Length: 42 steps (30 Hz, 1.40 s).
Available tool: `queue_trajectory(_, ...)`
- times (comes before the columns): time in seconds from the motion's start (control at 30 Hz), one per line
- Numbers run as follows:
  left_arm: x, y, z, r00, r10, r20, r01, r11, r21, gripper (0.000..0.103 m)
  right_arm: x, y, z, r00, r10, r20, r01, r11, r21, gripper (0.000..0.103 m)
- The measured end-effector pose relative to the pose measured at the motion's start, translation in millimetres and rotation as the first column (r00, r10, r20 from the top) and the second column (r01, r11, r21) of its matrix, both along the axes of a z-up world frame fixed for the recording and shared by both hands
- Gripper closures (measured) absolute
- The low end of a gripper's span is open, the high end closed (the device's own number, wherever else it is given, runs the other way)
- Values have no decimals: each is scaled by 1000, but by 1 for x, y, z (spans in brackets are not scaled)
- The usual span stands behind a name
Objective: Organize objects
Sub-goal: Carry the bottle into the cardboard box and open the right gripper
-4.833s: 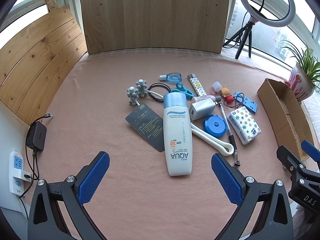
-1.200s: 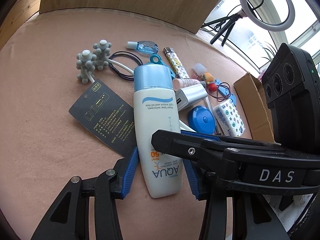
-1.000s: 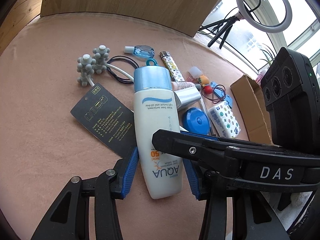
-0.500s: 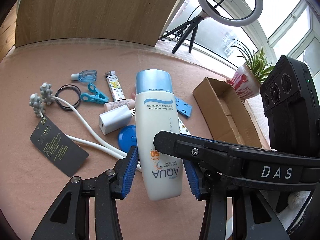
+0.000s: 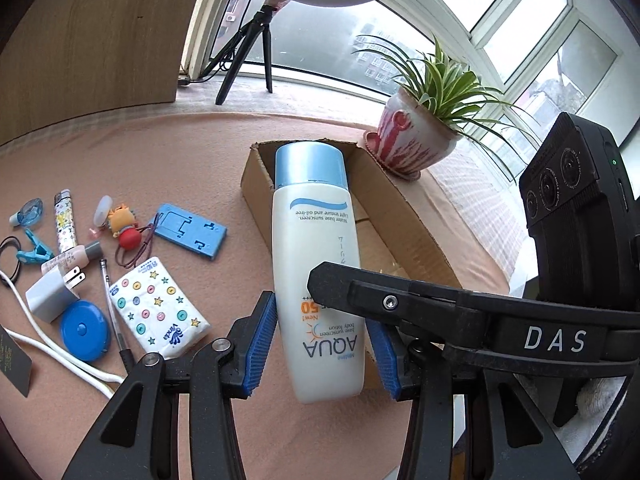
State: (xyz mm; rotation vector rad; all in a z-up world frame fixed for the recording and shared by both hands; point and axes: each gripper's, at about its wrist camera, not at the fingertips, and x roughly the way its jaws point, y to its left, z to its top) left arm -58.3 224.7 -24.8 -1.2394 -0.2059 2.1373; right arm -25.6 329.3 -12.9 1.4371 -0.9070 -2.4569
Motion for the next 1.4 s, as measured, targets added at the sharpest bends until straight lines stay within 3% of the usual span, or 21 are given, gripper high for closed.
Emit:
queue_trajectory(0.3,1,69,-13,997,-79,19,79,997,-10,54,19,62,-7,994,-107,15,106,994,8,72)
queue_trajectory(0.57,-3,94,-26,993,-109,36,110,993,-33,54,25,85,-19,990,-138,37,138,990,10,72)
queue_trajectory(0.63,-4,97,-26,992,-118,36,120,991,-53,52,25,86,-20,990,-136,42,135,991,18,72)
queue_trajectory(0.67,-4,98,-26,993,-112,31,114,991,-72,46,24,85,-20,990,-135,47,134,991,26,71)
queue_trajectory(0.73,-4,96,-26,995,-95,27,96,992,-85,34,25,85,-20,987,-153,48,149,986,69,66)
queue_trajectory(0.83,-4,90,-25,996,-80,26,82,993,-83,32,27,87,-19,982,-183,44,177,978,112,52)
queue_trajectory(1.13,-1,58,-10,999,-47,2,47,995,-82,32,25,79,-11,982,-185,26,180,975,134,51)
queue_trajectory(1.4,-1,-1,1,999,39,-9,-40,994,-98,31,16,53,1,988,-154,-8,154,978,141,51)
